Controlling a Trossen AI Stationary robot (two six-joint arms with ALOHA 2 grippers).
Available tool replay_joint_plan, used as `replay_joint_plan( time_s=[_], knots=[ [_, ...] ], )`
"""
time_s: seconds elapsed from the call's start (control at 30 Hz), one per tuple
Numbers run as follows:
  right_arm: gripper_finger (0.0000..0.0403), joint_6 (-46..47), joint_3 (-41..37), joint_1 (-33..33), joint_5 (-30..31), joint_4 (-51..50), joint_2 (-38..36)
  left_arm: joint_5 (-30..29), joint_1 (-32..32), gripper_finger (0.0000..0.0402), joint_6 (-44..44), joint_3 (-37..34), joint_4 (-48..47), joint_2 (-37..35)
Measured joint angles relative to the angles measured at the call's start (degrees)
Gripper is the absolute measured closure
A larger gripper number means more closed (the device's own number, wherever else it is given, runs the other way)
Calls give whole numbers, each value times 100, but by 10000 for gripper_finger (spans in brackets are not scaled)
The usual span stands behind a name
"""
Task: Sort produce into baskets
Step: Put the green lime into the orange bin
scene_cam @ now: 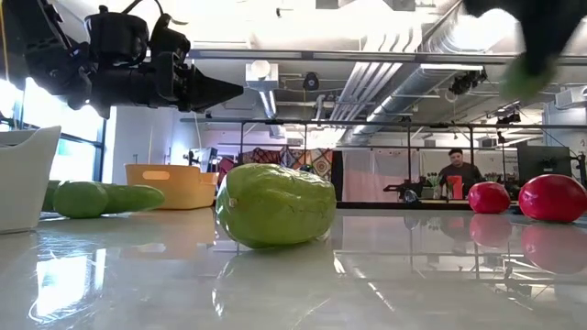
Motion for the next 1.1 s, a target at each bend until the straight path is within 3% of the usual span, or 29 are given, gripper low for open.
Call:
replay_joint_plan(
  time_s=[0.23, 0.43, 0.83, 1.1],
  knots=[
    [240, 2760, -24, 1474, -650, -71, 9, 0, 17, 401, 4, 2, 3, 0],
    [239, 4191, -625, 2294, -1655, 1, 15, 0, 17, 401, 55, 2, 29, 0],
    [238, 4933, -1900, 2459, -1985, 1301, -28, 0, 17, 402, 48, 129, 51, 0],
    [237, 4330, -2716, 2085, -2277, 2151, -29, 0, 17, 401, 41, 129, 45, 0]
  ],
)
